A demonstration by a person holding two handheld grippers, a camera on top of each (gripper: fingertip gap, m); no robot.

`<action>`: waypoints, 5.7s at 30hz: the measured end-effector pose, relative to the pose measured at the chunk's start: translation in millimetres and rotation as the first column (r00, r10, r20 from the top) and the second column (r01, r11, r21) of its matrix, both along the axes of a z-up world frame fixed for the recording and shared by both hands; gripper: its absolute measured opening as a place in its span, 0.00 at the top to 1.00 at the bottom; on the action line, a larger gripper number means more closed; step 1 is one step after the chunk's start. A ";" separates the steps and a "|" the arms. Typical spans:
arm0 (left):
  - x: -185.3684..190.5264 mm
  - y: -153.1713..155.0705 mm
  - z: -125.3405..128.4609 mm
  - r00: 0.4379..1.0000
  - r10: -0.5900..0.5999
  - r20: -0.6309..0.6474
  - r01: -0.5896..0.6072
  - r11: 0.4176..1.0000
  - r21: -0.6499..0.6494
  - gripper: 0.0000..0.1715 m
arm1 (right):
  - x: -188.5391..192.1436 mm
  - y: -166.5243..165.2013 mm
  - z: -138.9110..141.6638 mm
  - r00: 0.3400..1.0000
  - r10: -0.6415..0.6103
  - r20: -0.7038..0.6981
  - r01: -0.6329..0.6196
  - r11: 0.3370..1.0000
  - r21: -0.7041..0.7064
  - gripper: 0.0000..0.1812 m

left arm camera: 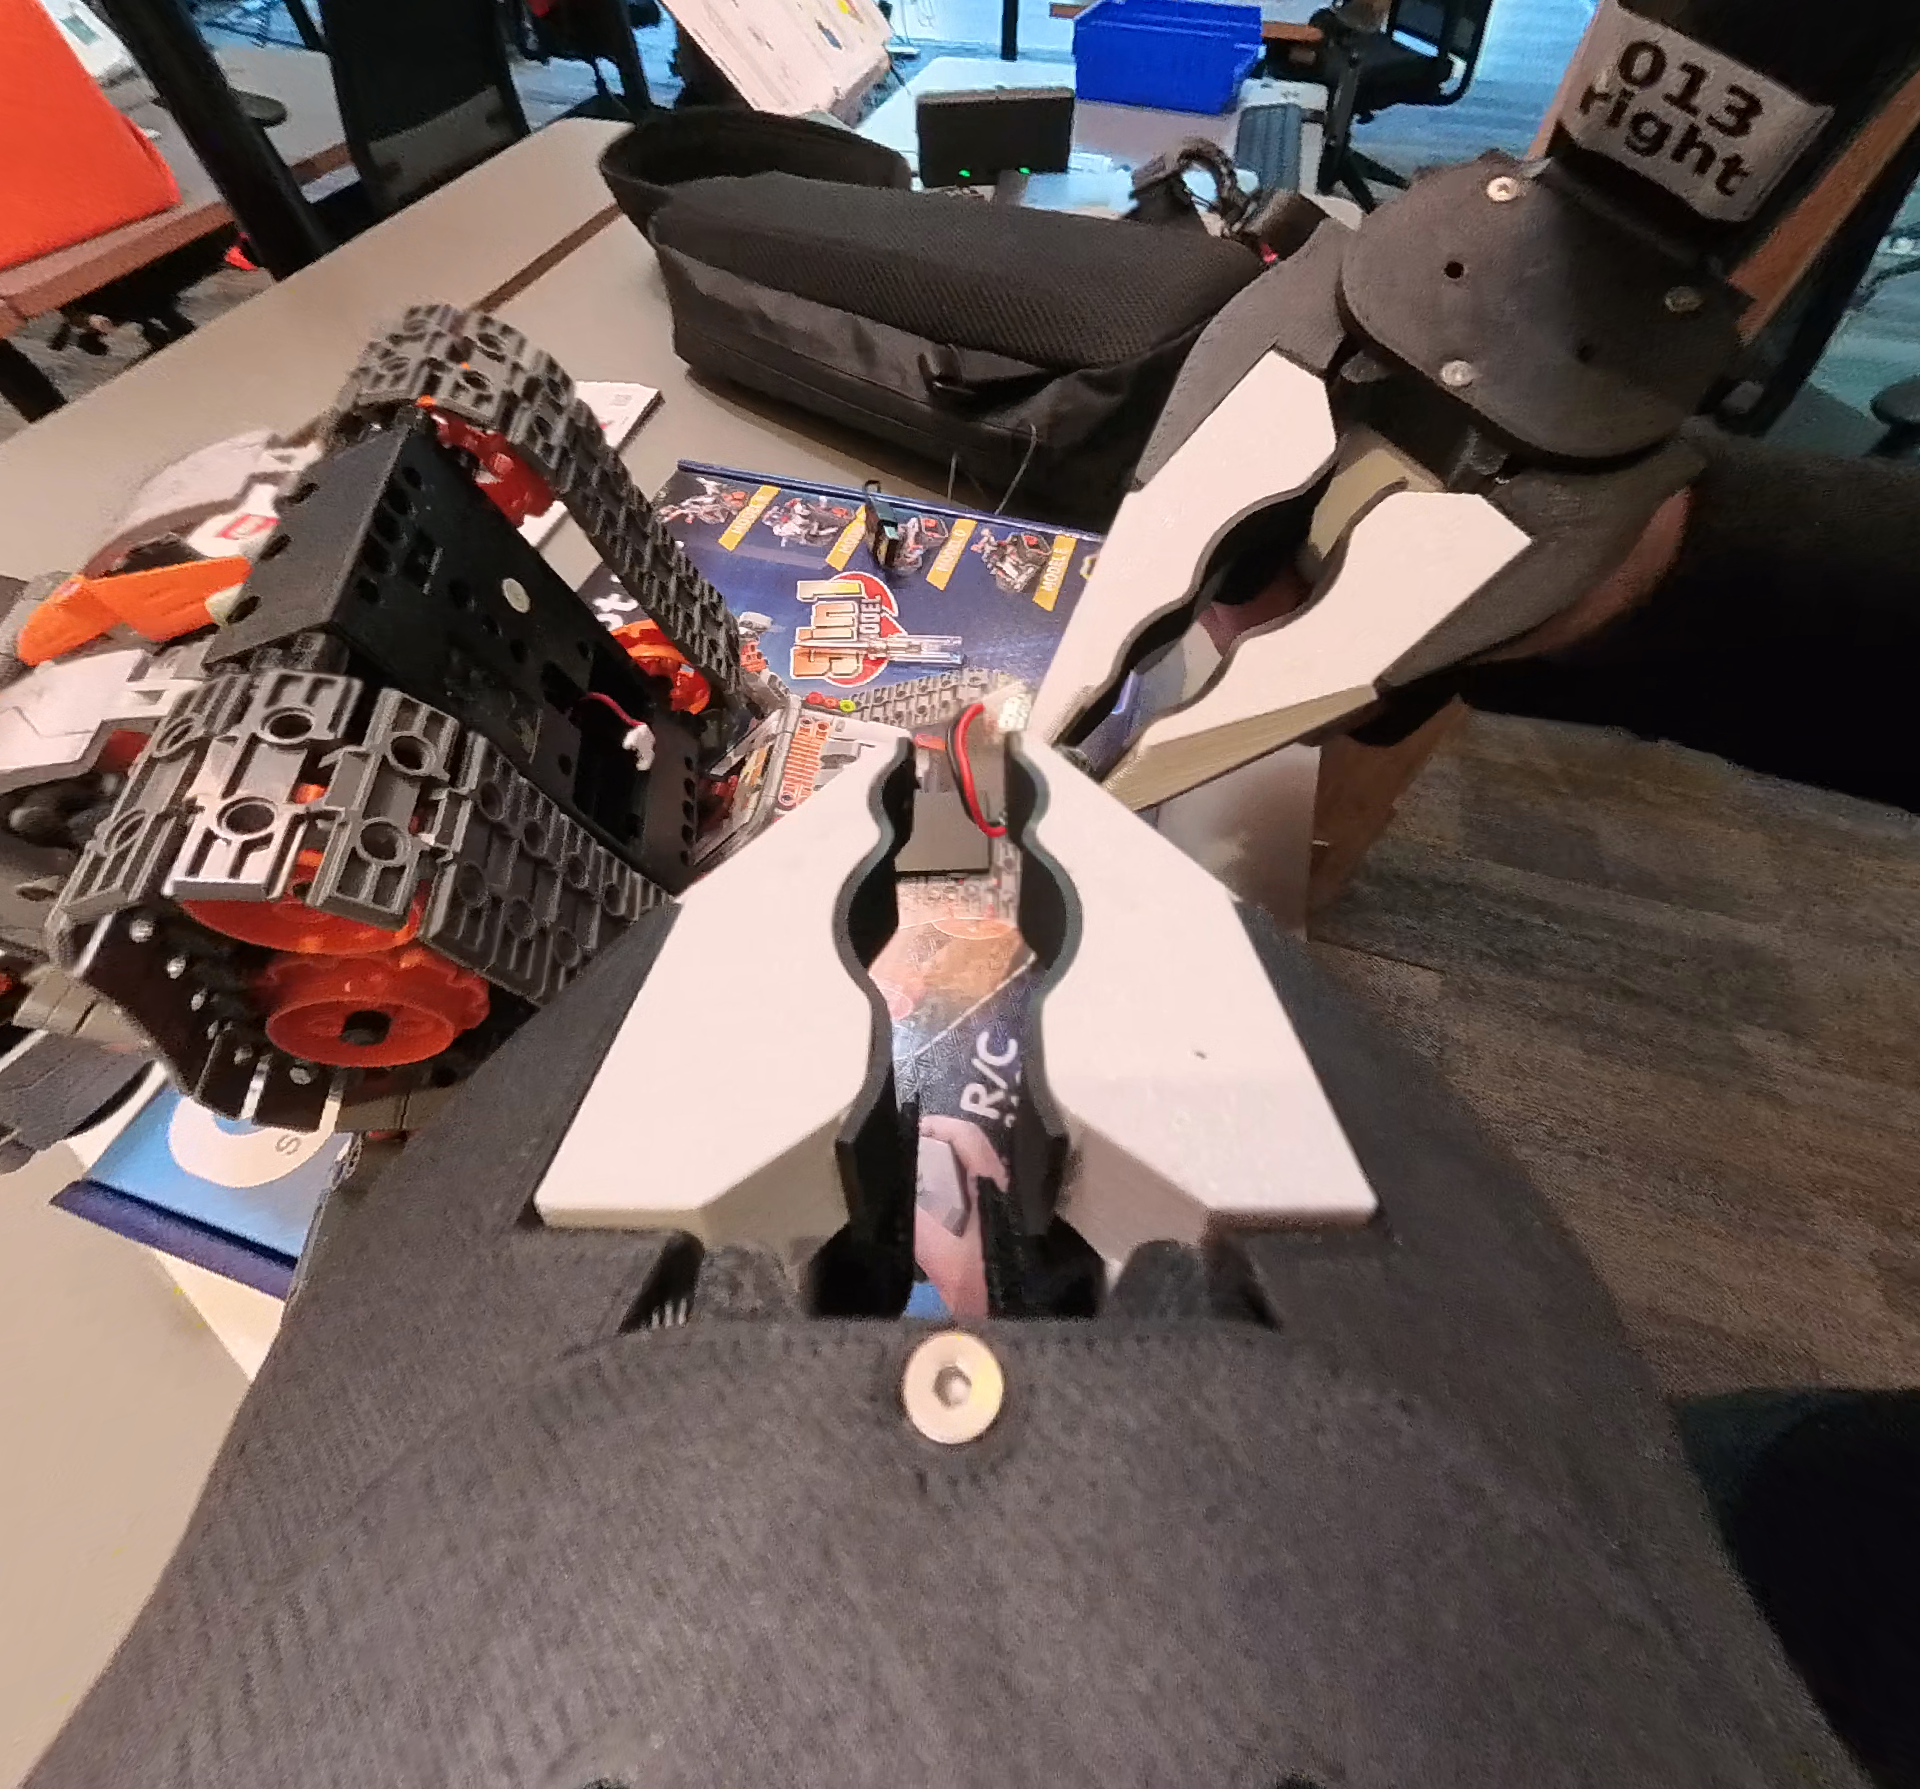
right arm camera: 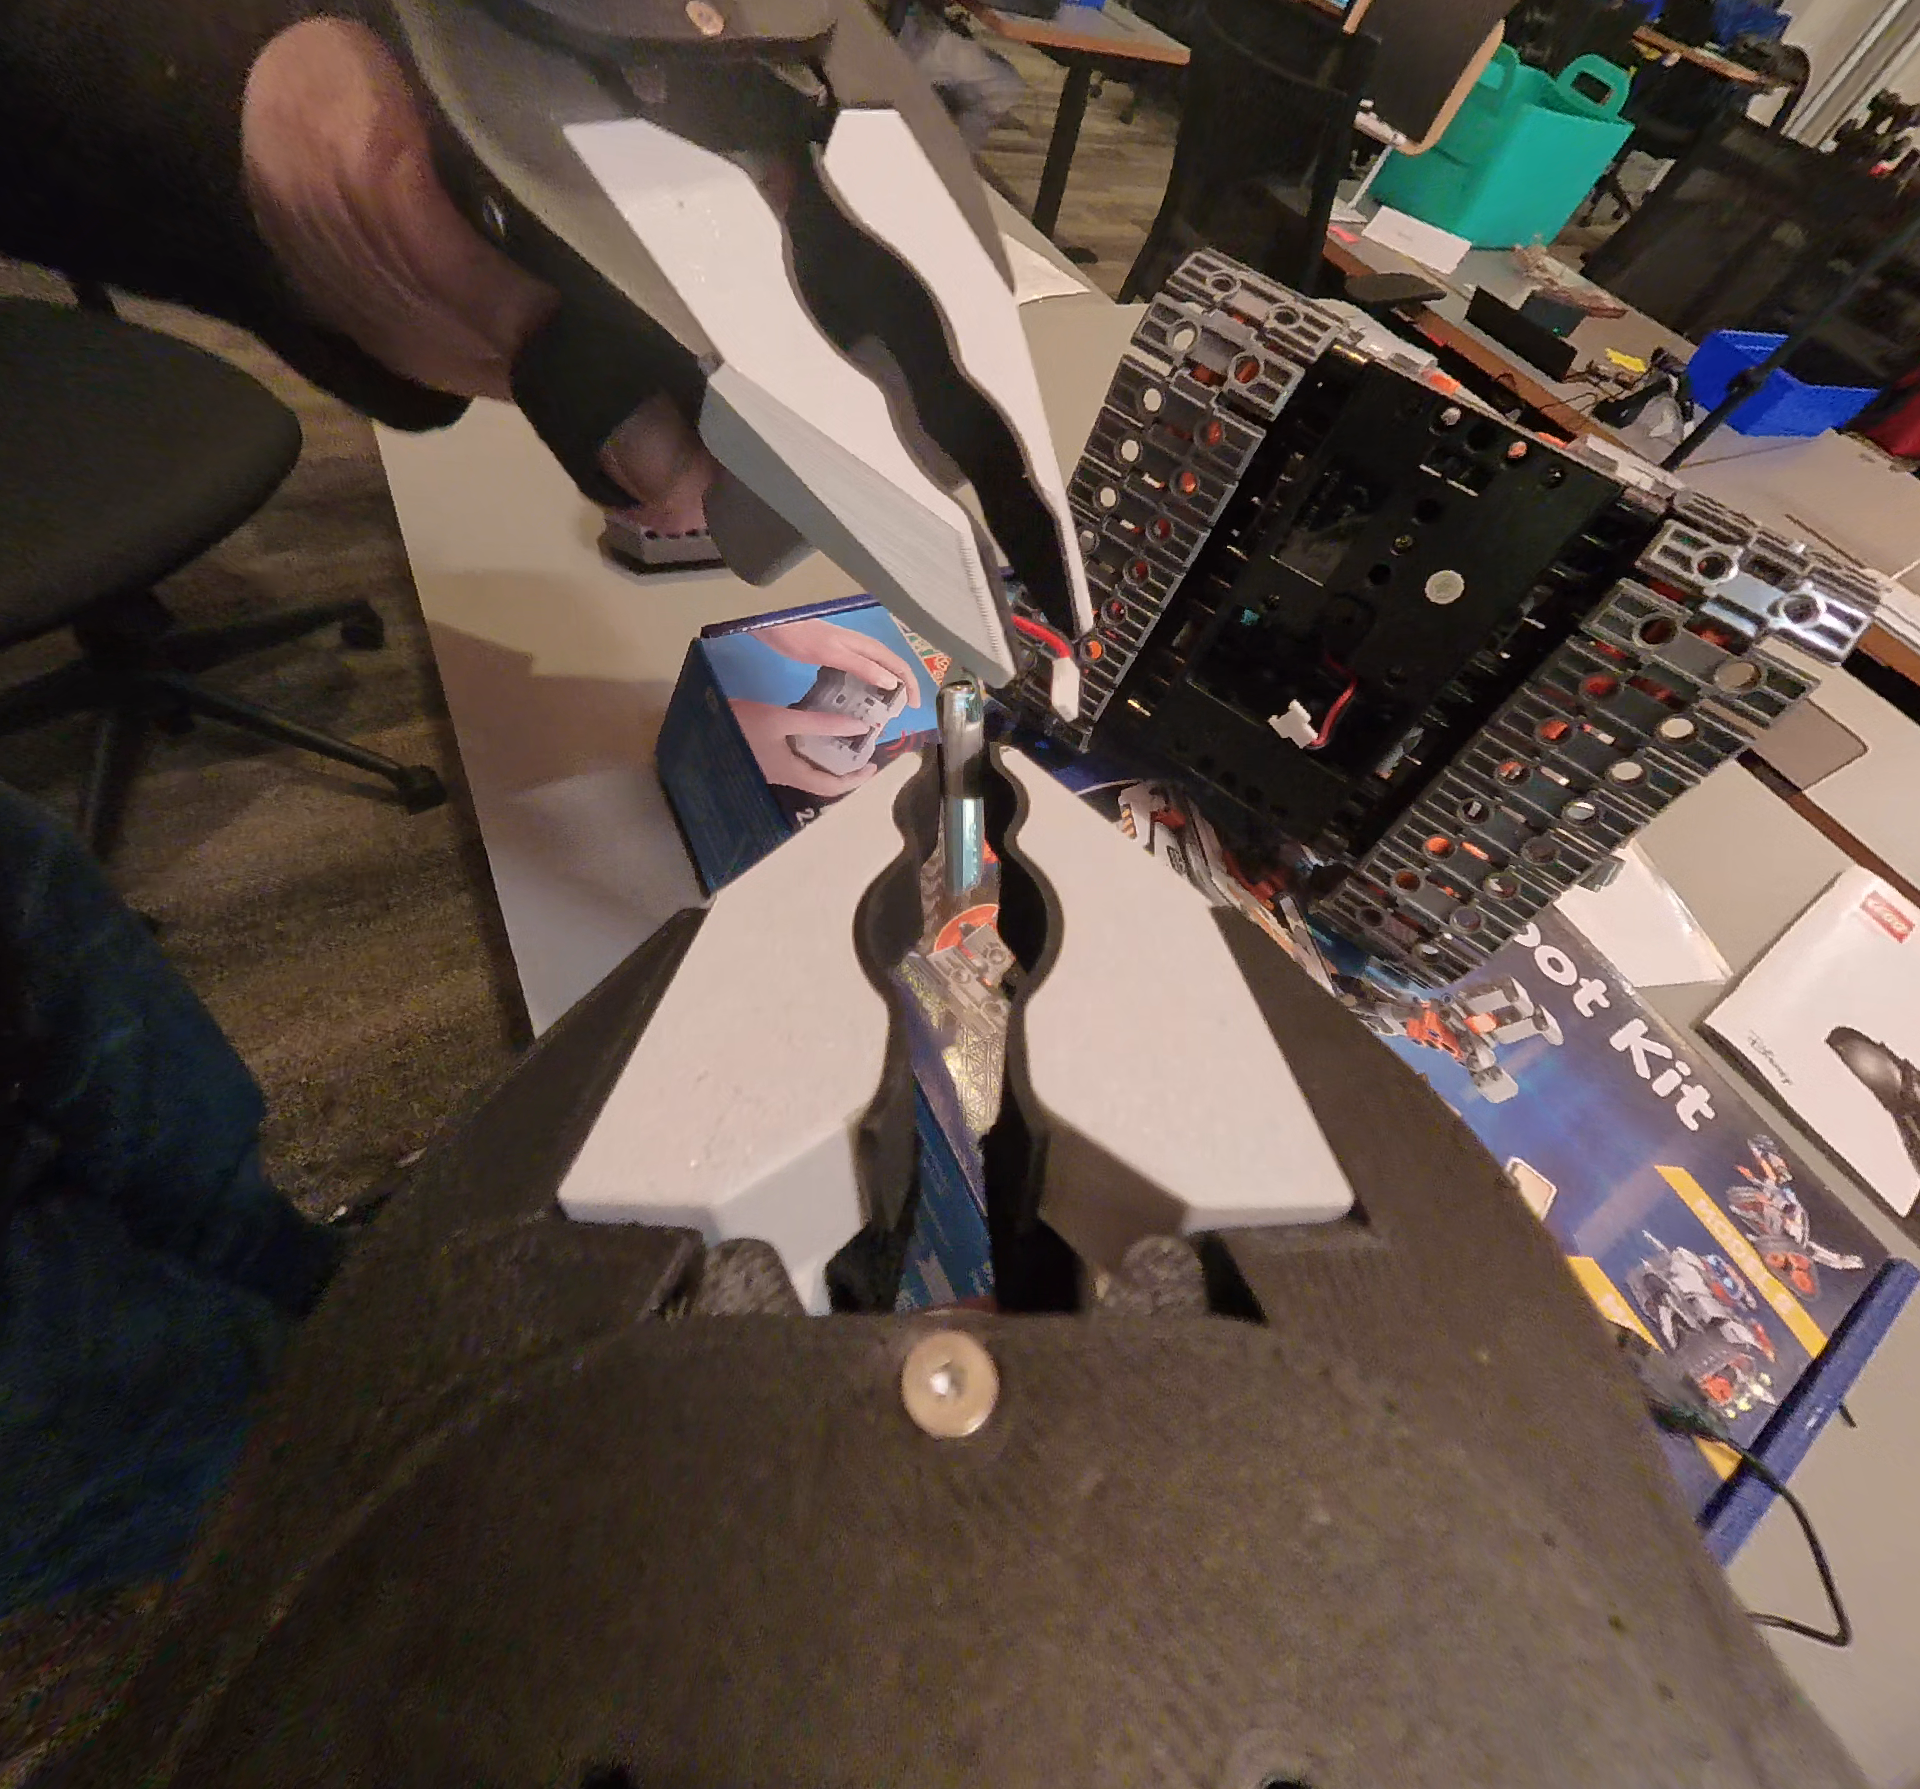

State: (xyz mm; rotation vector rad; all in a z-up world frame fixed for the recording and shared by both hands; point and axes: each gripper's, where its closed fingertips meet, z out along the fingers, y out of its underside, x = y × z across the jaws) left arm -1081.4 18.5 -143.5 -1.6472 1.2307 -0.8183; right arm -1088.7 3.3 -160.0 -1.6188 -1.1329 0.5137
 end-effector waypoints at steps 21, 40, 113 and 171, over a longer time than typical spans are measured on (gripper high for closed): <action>-1.9 14.1 3.7 0.997 0.063 -0.052 -0.058 0.994 0.097 1.00 | 49.3 18.8 7.2 0.990 -0.105 -0.091 0.094 0.989 -0.115 0.87; -42.2 26.1 -5.6 0.969 0.215 -0.118 -0.198 0.970 0.139 1.00 | 183.0 74.4 -45.3 0.858 -0.475 0.198 0.511 0.832 -0.216 0.86; -317.4 -28.5 11.1 0.742 0.667 -0.070 -0.645 0.738 0.200 1.00 | -234.9 81.5 113.3 0.967 0.248 -0.049 -0.249 0.900 -0.358 0.97; -368.4 4.5 -29.9 0.697 0.691 -0.191 -0.588 0.703 0.400 1.00 | -300.6 61.2 -49.1 0.868 0.464 0.178 -0.306 0.780 -0.545 0.98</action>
